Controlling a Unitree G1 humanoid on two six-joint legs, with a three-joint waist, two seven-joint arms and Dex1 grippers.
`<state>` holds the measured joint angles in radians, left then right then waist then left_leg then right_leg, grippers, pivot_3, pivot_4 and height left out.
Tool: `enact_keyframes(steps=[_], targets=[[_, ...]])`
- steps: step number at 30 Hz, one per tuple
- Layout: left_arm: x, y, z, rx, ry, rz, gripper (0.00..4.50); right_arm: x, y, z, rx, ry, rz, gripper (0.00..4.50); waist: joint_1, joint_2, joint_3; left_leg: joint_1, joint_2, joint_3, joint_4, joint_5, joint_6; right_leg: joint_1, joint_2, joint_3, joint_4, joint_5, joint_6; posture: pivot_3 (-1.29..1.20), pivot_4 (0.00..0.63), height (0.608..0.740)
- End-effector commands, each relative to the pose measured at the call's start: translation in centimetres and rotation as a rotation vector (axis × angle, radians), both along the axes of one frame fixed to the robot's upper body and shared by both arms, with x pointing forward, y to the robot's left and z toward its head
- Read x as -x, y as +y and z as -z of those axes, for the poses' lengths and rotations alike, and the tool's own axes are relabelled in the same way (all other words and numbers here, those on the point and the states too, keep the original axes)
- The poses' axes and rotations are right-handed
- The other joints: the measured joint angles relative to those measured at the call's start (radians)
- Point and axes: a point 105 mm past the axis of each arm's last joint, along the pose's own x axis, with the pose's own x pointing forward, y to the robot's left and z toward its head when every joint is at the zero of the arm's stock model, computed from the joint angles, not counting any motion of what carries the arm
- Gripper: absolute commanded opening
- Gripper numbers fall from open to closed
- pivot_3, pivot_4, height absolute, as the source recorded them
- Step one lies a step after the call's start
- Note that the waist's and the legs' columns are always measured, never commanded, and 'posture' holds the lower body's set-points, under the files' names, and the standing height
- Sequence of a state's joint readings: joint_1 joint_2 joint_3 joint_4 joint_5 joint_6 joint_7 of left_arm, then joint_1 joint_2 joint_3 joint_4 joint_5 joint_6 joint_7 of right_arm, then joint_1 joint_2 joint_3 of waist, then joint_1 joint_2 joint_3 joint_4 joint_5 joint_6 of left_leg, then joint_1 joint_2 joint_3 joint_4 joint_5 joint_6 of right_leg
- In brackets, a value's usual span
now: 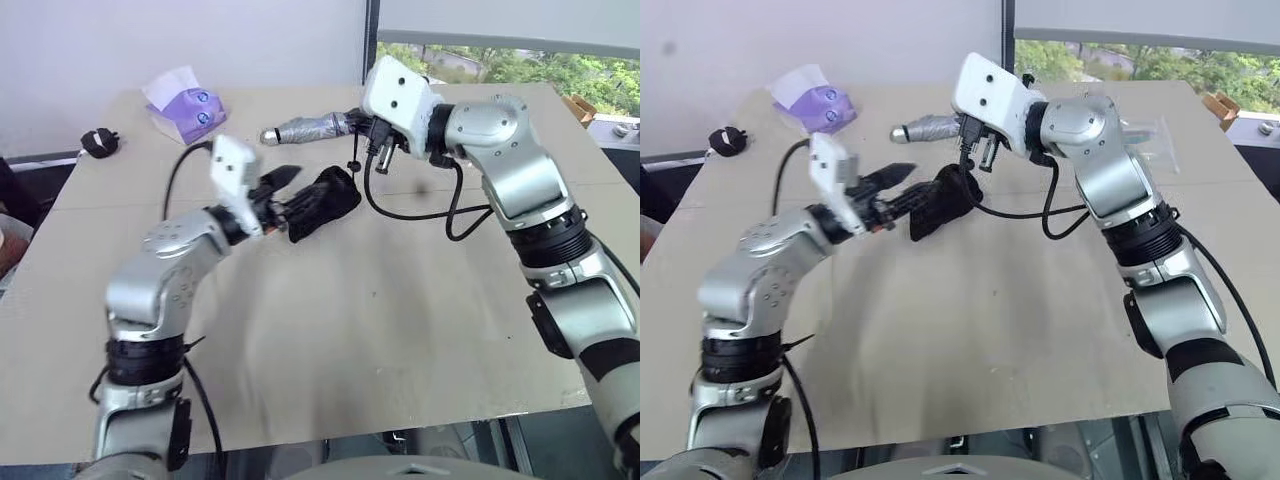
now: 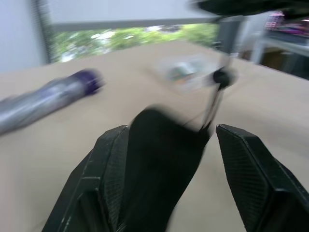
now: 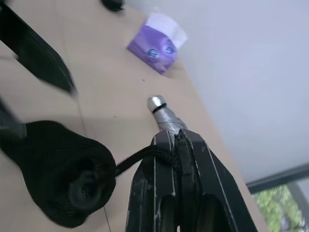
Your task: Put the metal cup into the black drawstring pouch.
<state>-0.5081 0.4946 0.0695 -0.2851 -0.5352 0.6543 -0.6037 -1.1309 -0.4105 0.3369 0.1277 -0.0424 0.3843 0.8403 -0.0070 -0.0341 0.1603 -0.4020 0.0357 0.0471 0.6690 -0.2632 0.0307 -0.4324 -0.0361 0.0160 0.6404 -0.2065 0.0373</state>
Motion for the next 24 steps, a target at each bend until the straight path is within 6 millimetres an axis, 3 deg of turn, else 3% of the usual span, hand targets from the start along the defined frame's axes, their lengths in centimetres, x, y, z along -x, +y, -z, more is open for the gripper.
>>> enact_keyframes(steps=[1,8,14,15,18,21,24], targets=[[-1.0,-2.6,-1.1,0.02,-0.083,0.055,3.07,0.8,-0.2,-2.2,0.022,-0.085,-0.022,0.0,0.0,0.0,0.0,0.0,0.0,0.0,0.0,0.0,0.0,0.0,0.0,0.0,0.0,0.0,0.0,0.0,0.15,0.74],[-2.2,-4.8,-2.5,0.069,-0.13,0.125,3.07,1.2,-0.3,-2.4,0.024,-0.089,-0.013,0.0,-0.009,0.0,0.0,0.0,0.001,0.0,-0.001,0.0,0.0,-0.001,0.005,-0.001,0.001,0.0,0.0,0.0,0.15,0.74],[-2.7,-5.3,-1.8,0.049,-0.117,0.161,0.41,1.6,-0.5,-2.9,-0.008,-0.084,0.004,0.0,-0.008,0.0,0.0,0.0,0.001,0.0,-0.001,0.0,0.0,-0.001,0.005,0.0,0.001,0.0,0.0,0.0,0.15,0.74],[-2.8,-5.4,-1.6,0.043,-0.113,0.164,0.15,1.6,-0.6,-3.0,-0.014,-0.085,0.009,0.0,-0.007,0.0,0.0,0.0,0.001,0.0,-0.001,0.0,0.0,-0.001,0.004,0.0,0.001,0.0,0.0,0.0,0.15,0.74],[-3.3,-5.3,-0.4,0.006,-0.09,0.153,0.15,1.4,-1.2,-3.9,-0.08,-0.085,0.047,0.0,-0.005,0.0,0.0,0.0,0.001,0.0,0.0,0.0,0.0,-0.001,0.003,0.0,0.001,0.0,0.0,0.0,0.15,0.74],[-4.0,-3.9,0.7,-0.019,-0.06,0.104,0.15,-0.6,-3.7,-5.6,-0.221,-0.08,0.171,0.0,-0.003,0.0,0.0,0.0,0.001,0.0,0.0,0.0,0.0,-0.001,0.003,0.0,0.001,0.0,0.0,0.0,0.15,0.74],[-5.3,-1.1,2.6,-0.091,-0.015,-0.004,0.15,-4.2,-9.5,-6.8,-0.372,-0.099,0.414,0.0,-0.005,0.0,0.0,0.0,0.001,0.001,0.0,0.0,0.0,-0.001,0.003,0.0,0.001,0.0,0.0,0.0,0.15,0.74]])
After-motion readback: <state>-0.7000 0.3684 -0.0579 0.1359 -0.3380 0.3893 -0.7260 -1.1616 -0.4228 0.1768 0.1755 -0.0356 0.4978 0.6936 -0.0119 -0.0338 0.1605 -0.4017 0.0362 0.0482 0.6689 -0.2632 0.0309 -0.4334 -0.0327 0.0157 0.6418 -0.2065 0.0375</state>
